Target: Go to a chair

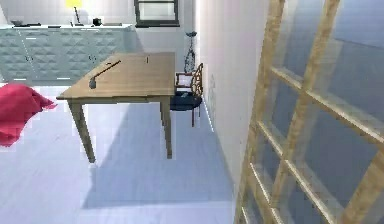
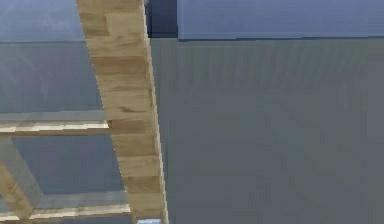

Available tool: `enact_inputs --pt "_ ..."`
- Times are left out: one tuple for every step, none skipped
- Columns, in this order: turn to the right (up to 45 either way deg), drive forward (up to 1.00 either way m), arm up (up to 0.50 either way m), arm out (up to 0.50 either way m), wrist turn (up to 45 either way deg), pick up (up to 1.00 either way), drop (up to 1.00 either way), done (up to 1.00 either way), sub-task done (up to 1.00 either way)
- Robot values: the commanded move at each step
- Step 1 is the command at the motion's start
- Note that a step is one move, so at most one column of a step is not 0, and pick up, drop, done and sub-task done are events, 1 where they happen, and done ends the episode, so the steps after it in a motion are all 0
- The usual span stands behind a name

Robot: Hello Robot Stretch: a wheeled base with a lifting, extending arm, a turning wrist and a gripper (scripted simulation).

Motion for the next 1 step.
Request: enact_inputs --pt "-45.0 0.00 0.00 0.00 0.0 0.00 0.00 0.00 0.00"
